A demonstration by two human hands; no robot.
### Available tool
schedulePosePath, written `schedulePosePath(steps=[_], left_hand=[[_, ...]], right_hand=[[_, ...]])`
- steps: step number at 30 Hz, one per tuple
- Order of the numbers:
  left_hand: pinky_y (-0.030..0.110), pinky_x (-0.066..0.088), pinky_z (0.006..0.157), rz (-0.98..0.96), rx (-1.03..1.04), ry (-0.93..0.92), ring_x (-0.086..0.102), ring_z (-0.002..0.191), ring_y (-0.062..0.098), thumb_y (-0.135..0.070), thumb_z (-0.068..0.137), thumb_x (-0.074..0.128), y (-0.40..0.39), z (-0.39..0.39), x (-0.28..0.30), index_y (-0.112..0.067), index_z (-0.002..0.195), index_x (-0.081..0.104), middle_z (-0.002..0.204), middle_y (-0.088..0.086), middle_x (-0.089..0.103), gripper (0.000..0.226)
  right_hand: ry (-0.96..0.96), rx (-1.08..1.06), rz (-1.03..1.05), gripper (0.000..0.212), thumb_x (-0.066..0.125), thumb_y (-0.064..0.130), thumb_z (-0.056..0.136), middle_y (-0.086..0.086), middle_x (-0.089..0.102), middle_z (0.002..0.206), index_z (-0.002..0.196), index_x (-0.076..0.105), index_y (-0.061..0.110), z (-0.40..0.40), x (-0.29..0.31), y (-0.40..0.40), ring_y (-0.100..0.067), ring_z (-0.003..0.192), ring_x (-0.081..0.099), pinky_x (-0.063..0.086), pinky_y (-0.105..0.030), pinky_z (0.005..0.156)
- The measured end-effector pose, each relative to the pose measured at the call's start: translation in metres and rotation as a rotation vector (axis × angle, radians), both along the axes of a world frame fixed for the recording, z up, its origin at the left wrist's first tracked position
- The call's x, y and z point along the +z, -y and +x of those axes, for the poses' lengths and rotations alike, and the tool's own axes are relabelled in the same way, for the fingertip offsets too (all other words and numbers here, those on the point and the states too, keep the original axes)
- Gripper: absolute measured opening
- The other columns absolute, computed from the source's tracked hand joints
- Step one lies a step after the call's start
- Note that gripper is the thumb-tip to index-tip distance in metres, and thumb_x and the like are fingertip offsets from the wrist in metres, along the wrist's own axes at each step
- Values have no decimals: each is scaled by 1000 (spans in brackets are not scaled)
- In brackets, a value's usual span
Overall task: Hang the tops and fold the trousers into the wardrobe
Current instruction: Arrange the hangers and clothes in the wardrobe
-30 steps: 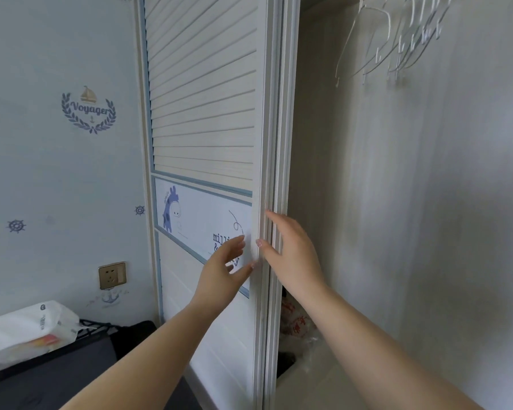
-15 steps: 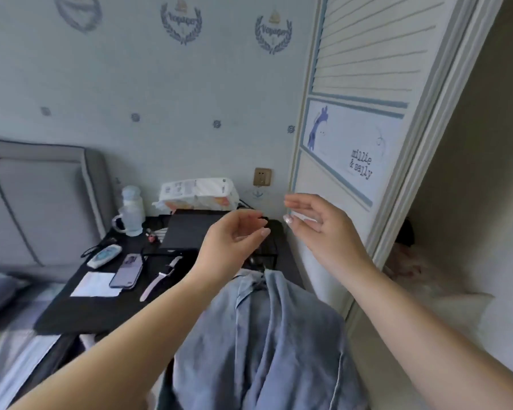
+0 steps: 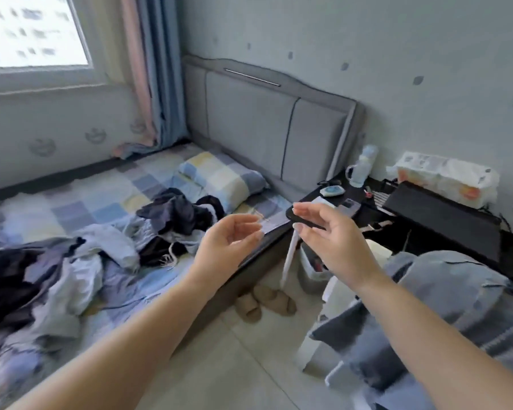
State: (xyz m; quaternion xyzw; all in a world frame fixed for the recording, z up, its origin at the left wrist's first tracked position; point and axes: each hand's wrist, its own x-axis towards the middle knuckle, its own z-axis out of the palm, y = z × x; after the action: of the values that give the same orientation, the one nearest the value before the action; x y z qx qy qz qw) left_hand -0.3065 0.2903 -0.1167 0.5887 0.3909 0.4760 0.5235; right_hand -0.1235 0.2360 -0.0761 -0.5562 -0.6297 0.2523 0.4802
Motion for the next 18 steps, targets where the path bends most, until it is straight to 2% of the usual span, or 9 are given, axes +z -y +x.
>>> schedulePosePath(steps=[2, 5, 8, 11, 14, 18], left_hand=[[31, 52, 82, -14, 78, 32, 63, 83, 14, 1, 82, 68, -1, -46, -4, -20, 92, 64, 88, 3, 69, 23], [18, 51, 73, -35, 177, 28, 64, 76, 4, 2, 83, 67, -5, -119, -12, -11, 98, 64, 87, 4, 68, 20], [22, 54, 77, -68, 284, -2, 65, 82, 9, -2, 83, 69, -12, -202, -22, -15, 100, 64, 92, 5, 70, 22], [17, 53, 74, -84, 400, -42, 66, 83, 7, -5, 83, 70, -19, -287, -33, -22, 97, 64, 92, 1, 70, 23], [16, 52, 74, -94, 498, -98, 67, 85, 6, -8, 84, 70, -25, -358, -47, -21, 98, 64, 91, 0, 71, 21], [19, 53, 76, -161, 611, -146, 67, 84, 5, -10, 84, 71, -30, -441, -70, -20, 101, 65, 92, 1, 71, 21]], right_hand=[[2, 89, -7, 32, 66, 16, 87, 15, 65, 110, 106, 58, 41, -46, -3, -19, 0, 110, 58, 48, -39, 100], [3, 215, -31, 30, 66, 23, 87, 16, 64, 112, 108, 57, 42, -118, -10, -47, 0, 112, 57, 48, -38, 99], [3, 335, -71, 30, 65, 24, 88, 15, 62, 115, 112, 56, 40, -199, -21, -78, 3, 114, 55, 48, -34, 99], [-41, 435, -134, 31, 65, 19, 88, 16, 62, 114, 109, 56, 40, -280, -35, -106, 4, 113, 55, 47, -36, 100], [-42, 510, -184, 33, 65, 22, 88, 16, 62, 114, 109, 54, 44, -345, -55, -128, 3, 113, 56, 46, -38, 101], [-63, 572, -236, 40, 69, 25, 85, 10, 61, 116, 114, 50, 45, -426, -81, -154, 0, 113, 56, 48, -35, 99]])
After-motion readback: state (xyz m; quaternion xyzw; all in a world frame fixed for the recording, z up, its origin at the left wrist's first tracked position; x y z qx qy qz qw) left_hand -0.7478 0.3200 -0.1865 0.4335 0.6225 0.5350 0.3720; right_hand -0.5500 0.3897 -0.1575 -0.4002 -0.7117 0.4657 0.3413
